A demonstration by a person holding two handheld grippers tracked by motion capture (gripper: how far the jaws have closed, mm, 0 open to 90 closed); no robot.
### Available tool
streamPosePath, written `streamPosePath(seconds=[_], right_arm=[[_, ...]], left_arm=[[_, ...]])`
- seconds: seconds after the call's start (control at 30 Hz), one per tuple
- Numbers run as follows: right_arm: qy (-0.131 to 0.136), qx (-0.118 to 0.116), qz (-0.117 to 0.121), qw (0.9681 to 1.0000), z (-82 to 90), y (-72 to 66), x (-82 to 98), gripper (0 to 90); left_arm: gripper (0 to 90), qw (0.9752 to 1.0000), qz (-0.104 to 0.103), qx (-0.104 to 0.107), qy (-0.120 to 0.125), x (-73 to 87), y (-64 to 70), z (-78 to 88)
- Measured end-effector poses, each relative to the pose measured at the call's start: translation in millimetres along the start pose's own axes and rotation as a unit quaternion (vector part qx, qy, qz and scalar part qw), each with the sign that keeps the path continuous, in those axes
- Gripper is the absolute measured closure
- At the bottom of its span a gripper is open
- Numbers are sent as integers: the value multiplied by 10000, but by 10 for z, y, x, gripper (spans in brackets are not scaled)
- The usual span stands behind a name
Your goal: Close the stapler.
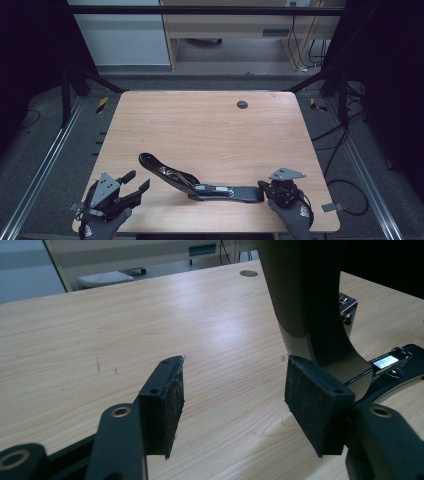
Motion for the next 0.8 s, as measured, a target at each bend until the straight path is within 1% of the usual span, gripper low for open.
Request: streamPosePath(seconds=[0.03, 0.07, 0.13, 0.17, 0.2, 0.23, 0.27, 0.33, 0.4, 0.43, 0.47, 0.53, 0.63, 0.67, 0.7, 0.77, 0.8], right_arm=[[-1, 20, 30, 10000, -4, 2, 2, 900], [-14, -14, -28, 10000, -1, -15, 1, 900], [15, 7, 56, 10000, -4, -19, -5, 900], [1, -10, 50, 10000, -4, -34, -6, 900], [12, 25, 95, 10000, -10, -31, -7, 900], [-43, 19, 62, 10000, -7, -36, 3, 900], [-15, 41, 96, 9999, -17, -29, 1, 900], [-46, 9, 31, 10000, -19, -34, 14, 900], [-37, -32, 14, 10000, -17, -37, 24, 900], [-43, -85, -17, 10000, -16, -50, 28, 900], [-58, -75, 44, 9999, -23, -47, 37, 900], [-85, -143, 55, 9998, -28, -67, 46, 900], [-88, -115, 50, 9999, -20, -73, 55, 900], [-66, -146, 19, 9999, -21, -76, 57, 900], [-142, -205, -20, 9997, -19, -86, 72, 900], [-162, -211, -36, 9996, -28, -83, 90, 900], [-164, -194, -4, 9997, -29, -78, 93, 900]], left_arm=[[406, 10000, -3, 5, 22, -8, 6, 10], [406, 10000, -21, 6, 38, -17, 13, 24], [401, 10000, -24, 26, 90, -42, 40, 46], [400, 9999, -44, 38, 100, -52, 55, 55], [399, 9999, -58, 56, 107, -59, 72, 61], [397, 9999, -61, 71, 124, -69, 88, 66], [396, 9999, -78, 85, 122, -77, 102, 72], [393, 9998, -79, 104, 143, -95, 124, 76], [391, 9998, -95, 136, 148, -110, 150, 79], [391, 9997, -92, 153, 160, -121, 166, 78], [392, 9997, -92, 159, 166, -127, 175, 76], [391, 9996, -86, 177, 185, -143, 194, 75], [392, 9995, -69, 218, 218, -170, 218, 81], [391, 9995, -57, 229, 226, -179, 225, 82], [391, 9994, -41, 239, 240, -190, 233, 81], [391, 9993, -49, 259, 249, -208, 250, 79], [391, 9994, -57, 257, 245, -214, 259, 75]])
Point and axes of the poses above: each handheld gripper's, and its own axes: z roughly backward along the jaws, x roughly out of its underside, y roughly to its right, the point moved 9 cm from there along -z, roughly forward along the jaws, and after that the axes turned 11 degrees about -y, right-handed, at the moved point
